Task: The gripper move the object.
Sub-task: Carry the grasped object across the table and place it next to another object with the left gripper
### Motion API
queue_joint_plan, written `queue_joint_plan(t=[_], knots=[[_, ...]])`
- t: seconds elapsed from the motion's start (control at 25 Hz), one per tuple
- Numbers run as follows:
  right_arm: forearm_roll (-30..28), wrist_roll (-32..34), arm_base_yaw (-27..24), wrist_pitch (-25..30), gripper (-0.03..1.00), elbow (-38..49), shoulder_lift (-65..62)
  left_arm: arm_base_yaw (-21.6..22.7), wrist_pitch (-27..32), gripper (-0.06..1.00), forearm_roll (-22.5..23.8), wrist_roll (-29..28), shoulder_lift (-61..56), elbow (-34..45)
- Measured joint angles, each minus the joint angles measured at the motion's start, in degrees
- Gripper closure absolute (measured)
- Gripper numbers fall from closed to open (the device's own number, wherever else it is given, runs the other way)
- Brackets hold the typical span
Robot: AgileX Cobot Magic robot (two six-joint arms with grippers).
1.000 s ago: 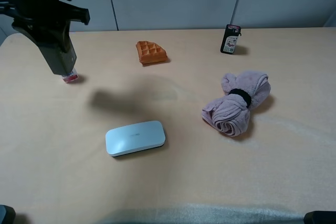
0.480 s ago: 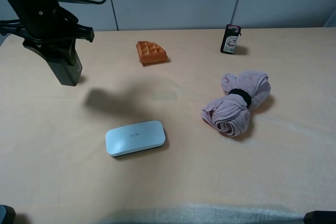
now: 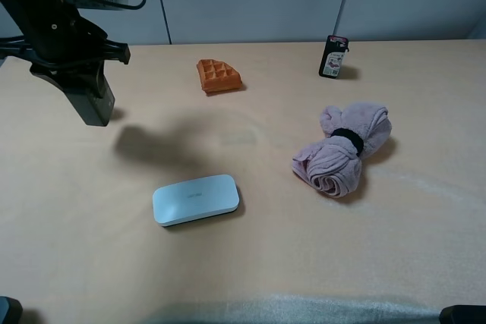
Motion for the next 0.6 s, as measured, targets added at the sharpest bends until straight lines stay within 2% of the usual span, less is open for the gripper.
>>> queue_joint_plan(t=[0.6], knots=[[0.0,0.0,0.0,0.0,0.27,0.0,0.0,0.1,-1.0,0.46,0.0,-0.5,1.1,0.9]])
